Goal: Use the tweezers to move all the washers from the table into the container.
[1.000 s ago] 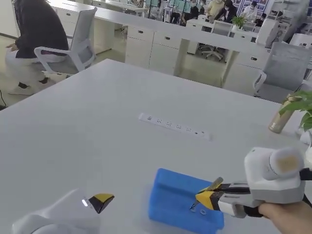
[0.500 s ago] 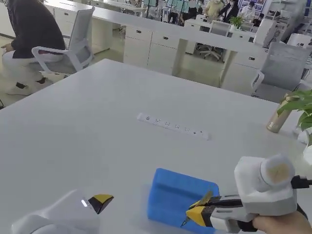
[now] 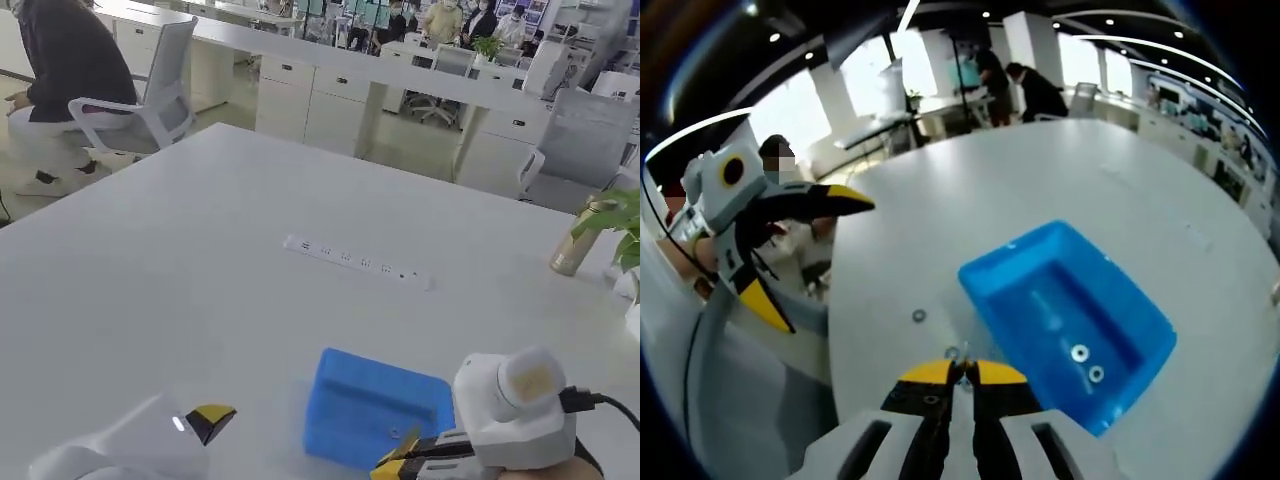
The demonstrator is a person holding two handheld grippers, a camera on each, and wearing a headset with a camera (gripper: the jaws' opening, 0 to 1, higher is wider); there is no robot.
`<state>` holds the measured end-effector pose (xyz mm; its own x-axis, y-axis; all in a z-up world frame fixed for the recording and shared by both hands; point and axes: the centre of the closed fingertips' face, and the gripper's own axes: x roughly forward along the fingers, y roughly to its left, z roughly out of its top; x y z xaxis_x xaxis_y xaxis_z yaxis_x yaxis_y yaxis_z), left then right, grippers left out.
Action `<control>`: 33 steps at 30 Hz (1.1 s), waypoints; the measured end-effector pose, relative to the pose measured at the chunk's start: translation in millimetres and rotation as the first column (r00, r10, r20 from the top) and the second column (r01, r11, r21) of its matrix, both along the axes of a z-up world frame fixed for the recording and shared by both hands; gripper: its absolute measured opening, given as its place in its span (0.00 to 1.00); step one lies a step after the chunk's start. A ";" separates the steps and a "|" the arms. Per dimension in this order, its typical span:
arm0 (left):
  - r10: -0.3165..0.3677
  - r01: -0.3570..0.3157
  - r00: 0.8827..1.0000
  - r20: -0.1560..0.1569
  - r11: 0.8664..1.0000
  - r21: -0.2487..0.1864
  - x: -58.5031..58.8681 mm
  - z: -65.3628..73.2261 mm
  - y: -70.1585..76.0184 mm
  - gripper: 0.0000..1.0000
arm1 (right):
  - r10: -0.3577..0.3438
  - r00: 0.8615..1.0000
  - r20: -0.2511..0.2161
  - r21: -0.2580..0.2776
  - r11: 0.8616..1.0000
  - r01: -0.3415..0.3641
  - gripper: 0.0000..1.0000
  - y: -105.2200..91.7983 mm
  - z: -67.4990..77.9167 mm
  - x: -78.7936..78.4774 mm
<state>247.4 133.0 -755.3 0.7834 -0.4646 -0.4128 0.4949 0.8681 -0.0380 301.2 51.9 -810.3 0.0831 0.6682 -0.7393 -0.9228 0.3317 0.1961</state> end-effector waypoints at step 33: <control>0.006 -0.006 1.000 -0.001 1.000 0.005 0.3 -1.2 2.2 0.78 | 0.211 0.966 0.153 -0.131 0.973 -0.192 0.03 8.8 -9.6 -15.8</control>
